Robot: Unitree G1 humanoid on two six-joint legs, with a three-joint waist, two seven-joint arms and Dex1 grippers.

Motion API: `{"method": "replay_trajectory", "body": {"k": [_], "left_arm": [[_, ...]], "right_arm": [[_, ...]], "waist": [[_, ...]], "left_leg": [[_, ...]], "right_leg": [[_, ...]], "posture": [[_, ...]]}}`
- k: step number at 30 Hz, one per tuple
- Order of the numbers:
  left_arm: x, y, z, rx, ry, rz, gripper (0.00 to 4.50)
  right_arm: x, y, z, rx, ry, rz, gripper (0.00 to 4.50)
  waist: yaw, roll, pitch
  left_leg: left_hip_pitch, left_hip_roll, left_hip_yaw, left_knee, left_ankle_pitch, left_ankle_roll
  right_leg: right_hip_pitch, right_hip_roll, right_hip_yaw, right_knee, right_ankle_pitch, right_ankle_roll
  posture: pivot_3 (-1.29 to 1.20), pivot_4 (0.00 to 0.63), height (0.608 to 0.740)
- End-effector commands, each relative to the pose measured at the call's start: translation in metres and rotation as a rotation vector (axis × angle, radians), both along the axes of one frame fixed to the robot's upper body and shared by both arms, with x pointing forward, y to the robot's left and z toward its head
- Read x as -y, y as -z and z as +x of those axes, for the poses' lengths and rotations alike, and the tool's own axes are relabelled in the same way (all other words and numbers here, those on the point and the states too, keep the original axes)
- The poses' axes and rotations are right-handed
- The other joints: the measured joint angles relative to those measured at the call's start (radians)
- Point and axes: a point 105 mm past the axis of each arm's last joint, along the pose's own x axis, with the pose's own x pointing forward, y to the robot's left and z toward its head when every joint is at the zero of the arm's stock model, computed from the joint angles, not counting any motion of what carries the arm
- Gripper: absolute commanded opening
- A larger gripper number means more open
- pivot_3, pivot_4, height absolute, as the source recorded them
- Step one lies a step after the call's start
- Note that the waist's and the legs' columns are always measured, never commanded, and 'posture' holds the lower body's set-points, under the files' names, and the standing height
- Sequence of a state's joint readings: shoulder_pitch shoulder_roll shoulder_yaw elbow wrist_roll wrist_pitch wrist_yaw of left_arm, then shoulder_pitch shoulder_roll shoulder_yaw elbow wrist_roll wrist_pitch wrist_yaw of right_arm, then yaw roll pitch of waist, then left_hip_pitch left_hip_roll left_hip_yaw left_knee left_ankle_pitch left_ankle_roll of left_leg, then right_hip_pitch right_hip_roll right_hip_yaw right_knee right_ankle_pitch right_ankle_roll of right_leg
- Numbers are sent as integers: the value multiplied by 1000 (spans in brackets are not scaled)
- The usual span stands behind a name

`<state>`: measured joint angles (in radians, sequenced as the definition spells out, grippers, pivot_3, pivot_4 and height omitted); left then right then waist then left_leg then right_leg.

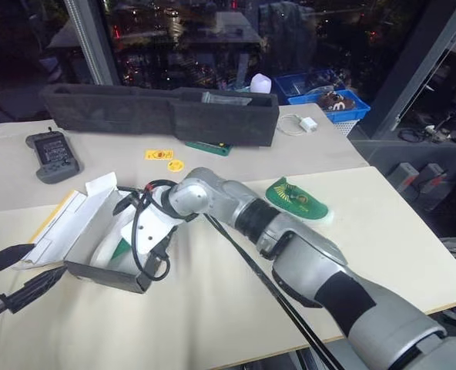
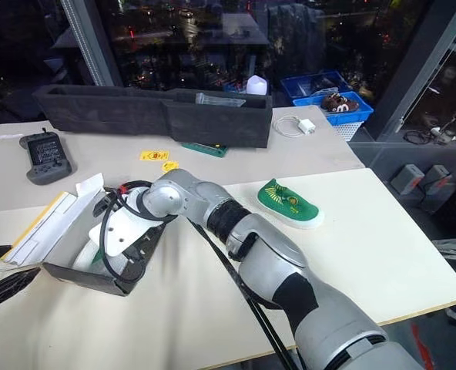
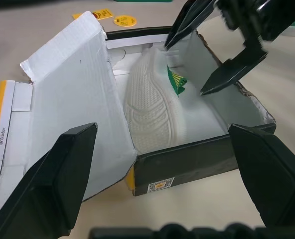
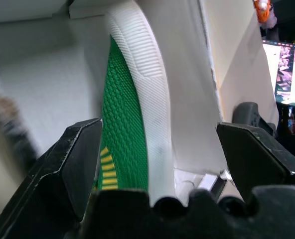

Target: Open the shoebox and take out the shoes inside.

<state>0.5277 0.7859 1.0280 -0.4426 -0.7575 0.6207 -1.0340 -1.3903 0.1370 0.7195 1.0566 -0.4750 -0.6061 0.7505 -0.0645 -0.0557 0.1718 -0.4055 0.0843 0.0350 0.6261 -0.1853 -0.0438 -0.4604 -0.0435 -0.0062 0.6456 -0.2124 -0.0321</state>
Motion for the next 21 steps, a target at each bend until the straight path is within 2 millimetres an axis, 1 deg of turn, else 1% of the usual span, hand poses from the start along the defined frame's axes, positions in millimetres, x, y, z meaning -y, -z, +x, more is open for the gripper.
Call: {"method": "replay_trajectory", "body": {"k": [1,5,8,10,13,15,16,21], "left_arm": [[6,-8,0,30,9,8,4500],[9,-9,1,36,15,1,4500],[12,-9,3,37,19,0,4500],[13,-9,4,39,22,0,4500],[14,-10,5,40,24,1,4500],[14,-10,6,41,26,2,4500],[14,-10,7,42,27,2,4500],[16,-9,10,41,37,4,4500]], "right_arm": [[-5,13,0,70,-9,-40,4435],[-12,35,-6,109,-19,-61,4435],[-15,47,-9,138,-23,-76,4435],[-18,48,-14,120,-34,-61,4435],[-22,44,-18,98,-47,-38,4435],[-23,40,-20,87,-53,-23,3925],[-24,38,-20,81,-58,-13,3755],[-29,27,-27,63,-87,35,1999]], "waist": [[3,0,0],[5,0,0],[4,0,0],[4,0,0],[4,0,0],[5,0,0],[5,0,0],[7,0,0]], "left_leg": [[0,0,0,0,0,0],[0,0,0,1,0,0],[2,0,0,1,0,0],[2,0,-1,1,0,0],[3,0,-2,1,0,0],[3,0,-3,1,0,0],[3,0,-3,1,0,0],[1,0,-3,1,0,0]], "right_leg": [[0,0,0,0,0,0],[1,-1,-1,0,0,0],[2,-1,-1,0,0,0],[2,-1,-2,1,0,-1],[3,-1,-3,1,0,-2],[3,-1,-4,1,1,-2],[3,-1,-4,1,1,-2],[3,-1,-4,1,1,-2]], "posture": [[0,150,730],[0,150,730],[0,150,730],[0,150,730],[0,150,730],[0,150,730],[0,150,730],[0,150,730]]}}
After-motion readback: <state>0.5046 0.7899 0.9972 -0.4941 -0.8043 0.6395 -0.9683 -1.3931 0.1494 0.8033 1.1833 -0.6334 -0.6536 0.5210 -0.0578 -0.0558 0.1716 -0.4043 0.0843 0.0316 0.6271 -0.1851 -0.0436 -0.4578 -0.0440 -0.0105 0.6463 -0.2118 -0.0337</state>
